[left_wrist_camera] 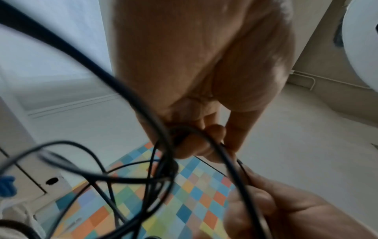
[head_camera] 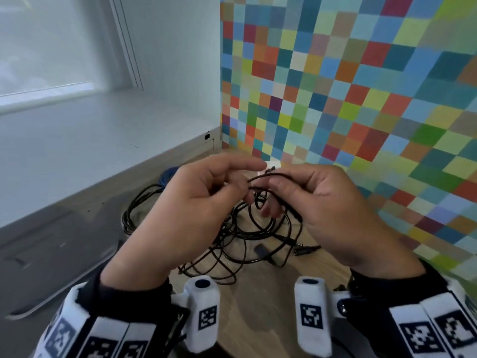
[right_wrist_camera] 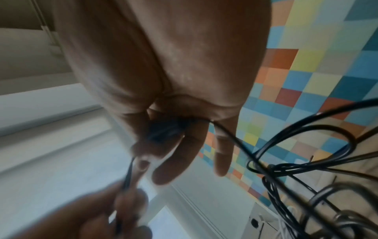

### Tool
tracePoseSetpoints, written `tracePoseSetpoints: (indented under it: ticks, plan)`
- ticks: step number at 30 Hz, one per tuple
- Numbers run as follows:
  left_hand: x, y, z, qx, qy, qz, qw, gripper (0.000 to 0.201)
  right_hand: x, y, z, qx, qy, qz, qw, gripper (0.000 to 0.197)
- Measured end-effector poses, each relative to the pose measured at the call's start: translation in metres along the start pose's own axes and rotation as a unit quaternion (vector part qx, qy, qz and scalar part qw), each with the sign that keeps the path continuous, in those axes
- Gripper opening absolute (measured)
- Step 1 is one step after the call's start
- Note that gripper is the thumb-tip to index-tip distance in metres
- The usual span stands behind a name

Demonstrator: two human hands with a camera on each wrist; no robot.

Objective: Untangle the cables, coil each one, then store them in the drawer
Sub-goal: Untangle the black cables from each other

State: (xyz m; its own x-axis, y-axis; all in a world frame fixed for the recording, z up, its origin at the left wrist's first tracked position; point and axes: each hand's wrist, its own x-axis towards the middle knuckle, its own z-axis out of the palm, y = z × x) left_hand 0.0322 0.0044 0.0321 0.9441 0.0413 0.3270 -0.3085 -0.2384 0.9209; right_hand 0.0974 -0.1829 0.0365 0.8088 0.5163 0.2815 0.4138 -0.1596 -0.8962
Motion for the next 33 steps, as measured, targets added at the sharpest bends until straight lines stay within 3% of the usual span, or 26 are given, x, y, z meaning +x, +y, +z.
tracePoseSetpoints:
  ticks: [5,8,12,17,20,22,25,30,33]
  plan:
    - [0.004,-0.014,-0.014,0.149,0.008,-0.053,0.987,0.017,0.004,0.005,-0.032,0.185,0.158,0.03,0.969,0.03]
    - [0.006,-0.017,-0.021,0.207,0.059,-0.069,0.974,0.008,0.005,0.012,-0.049,0.121,0.205,0.032,0.971,0.032]
    - [0.006,-0.013,-0.019,0.114,0.119,-0.04,0.986,0.014,0.003,0.02,-0.047,-0.077,0.153,0.062,0.983,0.033]
    - [0.006,-0.011,-0.004,0.121,0.078,0.004,0.99,0.024,-0.002,0.006,-0.025,-0.189,0.081,0.022,0.978,0.058]
    - [0.005,-0.008,0.003,0.14,0.049,0.029,0.989,0.032,-0.003,-0.001,-0.008,-0.147,0.035,-0.036,0.988,0.039]
    - [0.005,-0.006,0.005,0.152,0.037,0.039,0.987,0.033,-0.004,-0.006,0.0,-0.064,0.006,-0.025,0.998,0.029]
    - [0.004,-0.005,0.003,0.168,0.025,0.029,0.985,0.016,-0.005,-0.008,0.004,-0.031,-0.018,-0.018,0.999,0.022]
    - [0.002,-0.005,0.0,0.234,0.013,0.002,0.972,0.012,-0.003,0.002,-0.005,-0.105,0.011,-0.014,0.994,0.025]
    - [0.006,-0.013,-0.009,0.328,0.015,-0.043,0.944,0.012,-0.001,0.009,-0.018,-0.092,0.092,-0.019,0.991,0.022]
